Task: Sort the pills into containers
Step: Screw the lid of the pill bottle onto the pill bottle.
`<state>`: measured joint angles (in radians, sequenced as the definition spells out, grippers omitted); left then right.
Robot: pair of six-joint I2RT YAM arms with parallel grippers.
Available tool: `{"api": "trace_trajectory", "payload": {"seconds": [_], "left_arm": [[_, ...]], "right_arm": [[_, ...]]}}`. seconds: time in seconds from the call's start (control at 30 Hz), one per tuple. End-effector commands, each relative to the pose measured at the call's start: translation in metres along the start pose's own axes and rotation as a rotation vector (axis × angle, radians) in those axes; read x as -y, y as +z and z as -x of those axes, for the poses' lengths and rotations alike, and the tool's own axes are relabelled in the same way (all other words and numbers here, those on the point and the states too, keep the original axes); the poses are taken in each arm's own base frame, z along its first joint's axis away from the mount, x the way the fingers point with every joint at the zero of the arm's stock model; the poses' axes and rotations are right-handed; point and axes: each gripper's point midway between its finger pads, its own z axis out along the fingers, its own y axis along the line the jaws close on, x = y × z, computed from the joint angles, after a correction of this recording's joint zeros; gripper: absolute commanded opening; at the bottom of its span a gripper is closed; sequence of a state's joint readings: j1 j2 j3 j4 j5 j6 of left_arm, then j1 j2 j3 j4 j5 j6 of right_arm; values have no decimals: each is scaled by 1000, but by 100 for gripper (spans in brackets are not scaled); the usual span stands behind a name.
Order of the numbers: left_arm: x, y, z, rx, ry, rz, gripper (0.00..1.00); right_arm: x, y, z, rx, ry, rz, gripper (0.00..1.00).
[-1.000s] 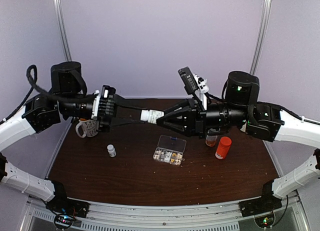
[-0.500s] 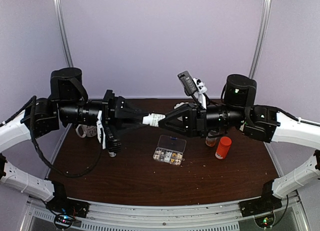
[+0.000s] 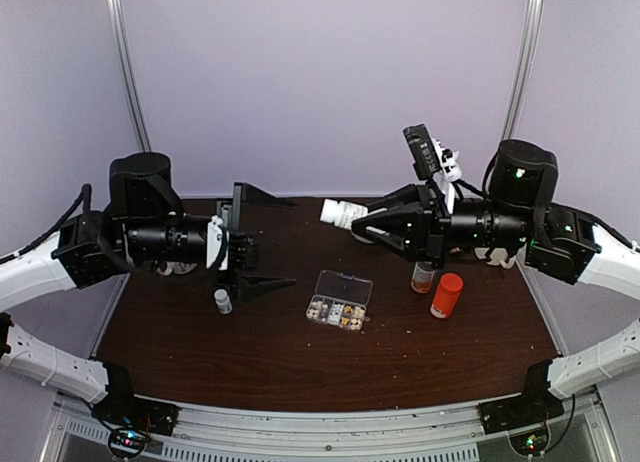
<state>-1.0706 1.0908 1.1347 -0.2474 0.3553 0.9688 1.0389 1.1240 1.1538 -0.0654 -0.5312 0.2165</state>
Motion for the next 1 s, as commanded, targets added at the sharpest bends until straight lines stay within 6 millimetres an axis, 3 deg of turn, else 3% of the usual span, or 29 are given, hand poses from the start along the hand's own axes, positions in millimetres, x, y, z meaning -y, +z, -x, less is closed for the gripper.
{"api": "trace_trajectory", "payload": {"seconds": [0.0, 0.1, 0.47, 0.63, 0.97], "left_arm": [[-57, -9, 6, 39, -579, 237, 97], [-83, -16, -11, -42, -933, 347, 98], [-69, -10, 2, 75, -1597, 58, 94], [-60, -2, 7, 78, -1668, -31, 89], [-52, 5, 9, 76, -1689, -97, 75]], "right_arm": [[13, -12, -3, 4, -261, -96, 0], [18, -16, -2, 60, -375, -130, 0], [29, -5, 2, 115, -596, -257, 0], [20, 4, 2, 131, -648, -252, 0], [19, 20, 7, 125, -682, -255, 0]]}}
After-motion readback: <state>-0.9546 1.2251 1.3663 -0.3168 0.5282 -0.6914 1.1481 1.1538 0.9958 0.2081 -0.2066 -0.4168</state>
